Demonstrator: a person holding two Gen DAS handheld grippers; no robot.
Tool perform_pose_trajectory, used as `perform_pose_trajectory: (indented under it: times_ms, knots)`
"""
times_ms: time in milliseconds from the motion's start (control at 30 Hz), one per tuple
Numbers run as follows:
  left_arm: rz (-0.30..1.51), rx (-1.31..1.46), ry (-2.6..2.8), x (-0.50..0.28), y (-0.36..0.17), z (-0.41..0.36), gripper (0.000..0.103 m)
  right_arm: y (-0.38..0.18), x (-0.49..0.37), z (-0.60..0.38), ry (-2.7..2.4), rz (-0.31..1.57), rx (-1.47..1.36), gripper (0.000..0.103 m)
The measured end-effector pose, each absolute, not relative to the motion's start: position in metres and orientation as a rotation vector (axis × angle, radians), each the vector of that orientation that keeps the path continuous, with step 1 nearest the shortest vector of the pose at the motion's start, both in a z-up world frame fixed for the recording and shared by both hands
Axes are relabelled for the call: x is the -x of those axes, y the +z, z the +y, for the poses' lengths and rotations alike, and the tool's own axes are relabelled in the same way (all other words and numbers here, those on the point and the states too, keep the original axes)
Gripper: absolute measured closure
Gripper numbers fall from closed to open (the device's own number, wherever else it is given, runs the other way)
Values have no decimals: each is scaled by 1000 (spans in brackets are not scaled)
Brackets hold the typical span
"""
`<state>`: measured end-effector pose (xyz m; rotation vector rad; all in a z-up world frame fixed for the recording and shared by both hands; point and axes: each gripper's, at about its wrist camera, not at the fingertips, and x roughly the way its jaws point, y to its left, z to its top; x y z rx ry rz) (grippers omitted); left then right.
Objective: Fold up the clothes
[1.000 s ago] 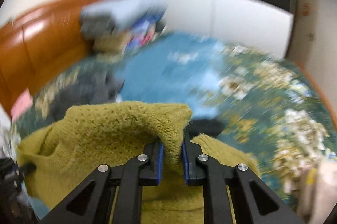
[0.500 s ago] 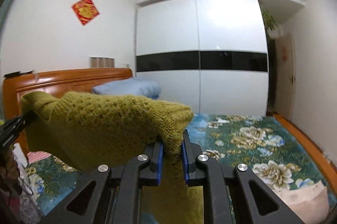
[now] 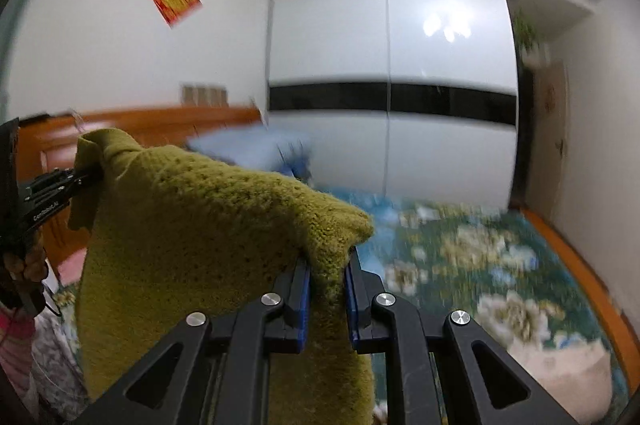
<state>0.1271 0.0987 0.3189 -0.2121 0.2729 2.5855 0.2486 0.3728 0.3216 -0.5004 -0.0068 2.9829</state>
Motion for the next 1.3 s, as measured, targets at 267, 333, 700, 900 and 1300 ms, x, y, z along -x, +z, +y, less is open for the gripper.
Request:
perform_pose_trajectory:
  times_ms: [267,333,700,900,1300]
  knots:
    - [422,557,2509,-35,187,201,93,180,-167,447,2759,202,871,87]
    - [456,628,2481,-26,152,216,93,144,-161,458,2723,252,943,88]
    - [570,740,2384,-92,39,195,93,21,-186,464,2699,340,1201,83]
    - [601,945,2280,-126,-10,170,91,-9,-221,453,2674,326,1307,69]
    - [226,1229,2127,-128,-8,124,62,37,-244,436,2753,405,1179,42]
